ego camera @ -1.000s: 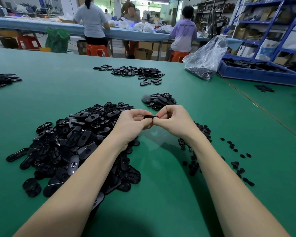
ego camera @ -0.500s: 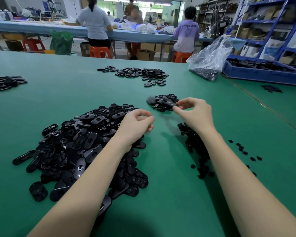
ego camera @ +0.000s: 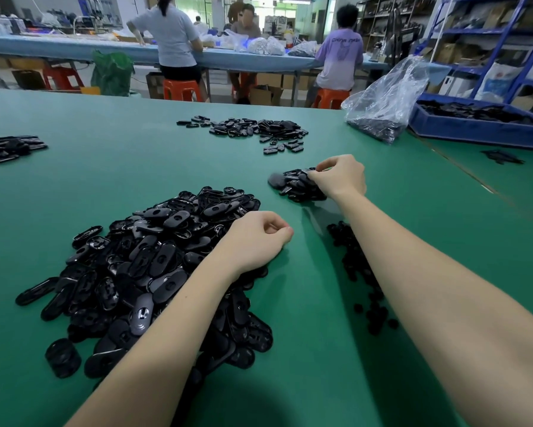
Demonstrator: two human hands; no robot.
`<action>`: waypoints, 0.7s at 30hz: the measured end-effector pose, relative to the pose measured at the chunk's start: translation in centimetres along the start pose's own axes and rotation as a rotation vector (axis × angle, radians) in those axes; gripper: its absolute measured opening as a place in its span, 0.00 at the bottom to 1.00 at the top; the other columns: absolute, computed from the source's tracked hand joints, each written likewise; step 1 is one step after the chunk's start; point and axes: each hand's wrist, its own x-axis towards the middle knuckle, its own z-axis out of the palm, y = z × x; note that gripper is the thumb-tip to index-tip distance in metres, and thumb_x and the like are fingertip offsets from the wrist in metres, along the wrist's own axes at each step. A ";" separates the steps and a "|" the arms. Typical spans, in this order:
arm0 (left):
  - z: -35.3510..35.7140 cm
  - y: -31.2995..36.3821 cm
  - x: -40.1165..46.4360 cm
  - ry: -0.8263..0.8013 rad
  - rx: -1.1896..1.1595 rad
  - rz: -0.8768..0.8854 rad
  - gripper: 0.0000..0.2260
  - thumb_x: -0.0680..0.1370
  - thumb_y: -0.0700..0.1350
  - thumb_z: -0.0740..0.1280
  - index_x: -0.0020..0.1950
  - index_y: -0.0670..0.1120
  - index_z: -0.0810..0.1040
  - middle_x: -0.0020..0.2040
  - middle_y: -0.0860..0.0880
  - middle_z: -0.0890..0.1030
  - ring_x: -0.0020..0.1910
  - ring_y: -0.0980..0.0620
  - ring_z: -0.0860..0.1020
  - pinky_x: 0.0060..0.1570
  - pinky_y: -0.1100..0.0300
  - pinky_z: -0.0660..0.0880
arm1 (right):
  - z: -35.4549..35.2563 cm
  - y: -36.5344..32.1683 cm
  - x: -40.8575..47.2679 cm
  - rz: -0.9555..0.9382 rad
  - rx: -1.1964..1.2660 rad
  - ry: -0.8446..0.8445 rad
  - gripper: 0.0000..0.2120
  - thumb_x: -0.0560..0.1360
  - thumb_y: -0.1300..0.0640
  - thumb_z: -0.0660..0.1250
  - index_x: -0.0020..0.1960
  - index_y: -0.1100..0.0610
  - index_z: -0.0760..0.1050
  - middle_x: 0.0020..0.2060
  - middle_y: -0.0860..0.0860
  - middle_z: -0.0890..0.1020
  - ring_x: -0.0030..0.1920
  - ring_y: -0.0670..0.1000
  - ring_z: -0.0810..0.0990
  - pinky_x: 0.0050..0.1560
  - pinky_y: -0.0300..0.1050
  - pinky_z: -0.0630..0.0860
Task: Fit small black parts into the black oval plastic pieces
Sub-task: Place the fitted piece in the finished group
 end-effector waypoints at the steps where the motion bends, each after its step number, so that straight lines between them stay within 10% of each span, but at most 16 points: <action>1: 0.0 0.0 0.0 -0.005 -0.013 0.000 0.06 0.75 0.53 0.68 0.43 0.54 0.83 0.42 0.53 0.86 0.48 0.51 0.84 0.58 0.49 0.80 | -0.2 0.1 -0.1 -0.011 0.002 0.002 0.04 0.72 0.48 0.75 0.45 0.48 0.83 0.46 0.48 0.85 0.53 0.53 0.83 0.49 0.43 0.76; 12: -1.5 2.0 -0.6 0.015 -0.353 0.033 0.11 0.83 0.44 0.62 0.46 0.46 0.82 0.48 0.47 0.86 0.43 0.54 0.83 0.48 0.61 0.81 | -4.7 1.5 -8.3 -0.125 0.042 -0.311 0.04 0.73 0.49 0.73 0.43 0.48 0.85 0.37 0.44 0.87 0.33 0.40 0.78 0.34 0.34 0.73; 21: -5.9 2.0 -1.5 -0.021 0.646 0.222 0.10 0.76 0.41 0.70 0.52 0.55 0.84 0.57 0.53 0.82 0.55 0.52 0.78 0.54 0.64 0.69 | -5.1 1.0 -11.2 -0.184 -0.027 -0.526 0.06 0.75 0.48 0.71 0.43 0.48 0.85 0.37 0.41 0.87 0.33 0.41 0.78 0.41 0.41 0.75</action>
